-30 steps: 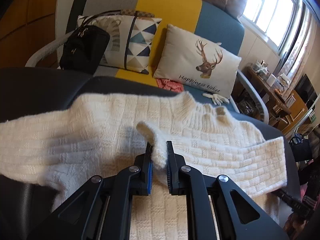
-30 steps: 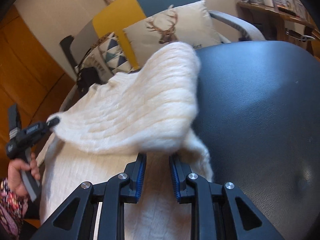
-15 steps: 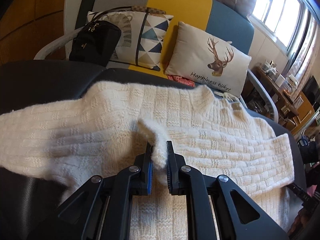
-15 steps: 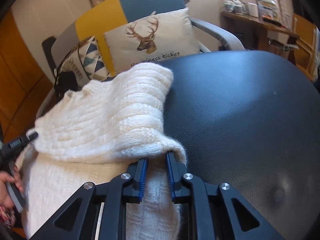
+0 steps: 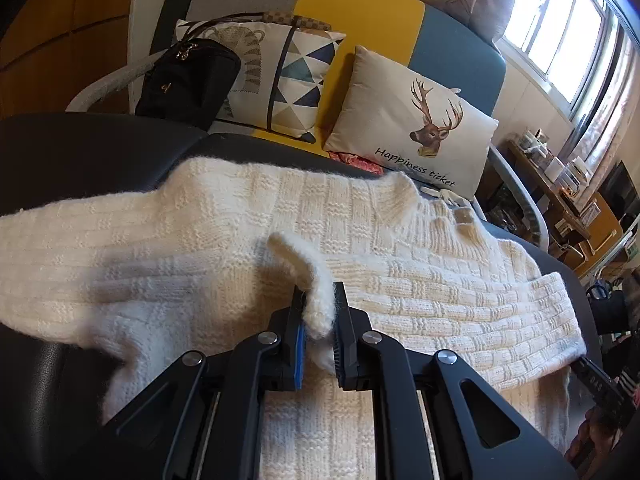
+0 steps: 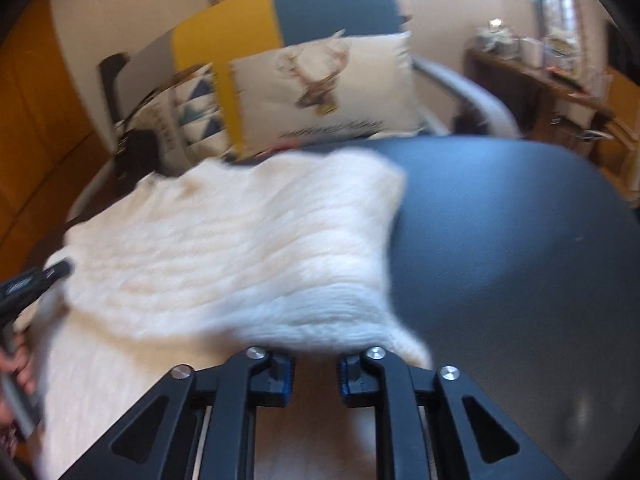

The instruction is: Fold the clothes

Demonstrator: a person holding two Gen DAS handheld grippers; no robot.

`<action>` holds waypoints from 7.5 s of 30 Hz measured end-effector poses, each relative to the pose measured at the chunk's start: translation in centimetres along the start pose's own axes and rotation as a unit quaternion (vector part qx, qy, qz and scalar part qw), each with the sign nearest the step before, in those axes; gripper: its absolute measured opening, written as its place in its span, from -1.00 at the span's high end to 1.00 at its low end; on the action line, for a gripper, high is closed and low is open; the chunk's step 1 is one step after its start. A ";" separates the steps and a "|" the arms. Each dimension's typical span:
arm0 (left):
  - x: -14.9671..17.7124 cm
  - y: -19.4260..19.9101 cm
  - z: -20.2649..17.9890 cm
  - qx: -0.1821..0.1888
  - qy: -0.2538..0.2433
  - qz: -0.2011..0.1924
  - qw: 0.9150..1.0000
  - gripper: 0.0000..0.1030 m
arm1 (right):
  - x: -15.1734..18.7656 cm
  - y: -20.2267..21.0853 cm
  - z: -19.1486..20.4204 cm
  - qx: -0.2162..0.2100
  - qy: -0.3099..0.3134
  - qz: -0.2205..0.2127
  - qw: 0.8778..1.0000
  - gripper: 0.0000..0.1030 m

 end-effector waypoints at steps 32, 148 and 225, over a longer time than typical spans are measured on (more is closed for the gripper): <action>1.8 -1.9 -2.8 0.032 -0.037 0.020 0.999 0.46 | -2.1 4.8 -2.6 -0.067 -0.054 -0.026 0.996 0.78; 2.4 -1.6 -0.4 0.089 0.002 0.022 0.996 0.29 | -0.4 -6.1 22.7 -0.118 0.189 0.072 0.972 0.66; 1.8 11.9 26.5 -0.010 0.280 -0.055 0.958 0.17 | 2.6 -4.0 26.9 -0.138 0.159 0.080 0.974 0.58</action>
Point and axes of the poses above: each gripper's, at about its wrist camera, not at the fingertips, and y roughly against the way its jaws point, z to its left, x to its underside, the point moved 2 cm from there along -y, roughly the way its jaws point, and after that the axes turned 5 degrees about z, right-handed, at the moved point
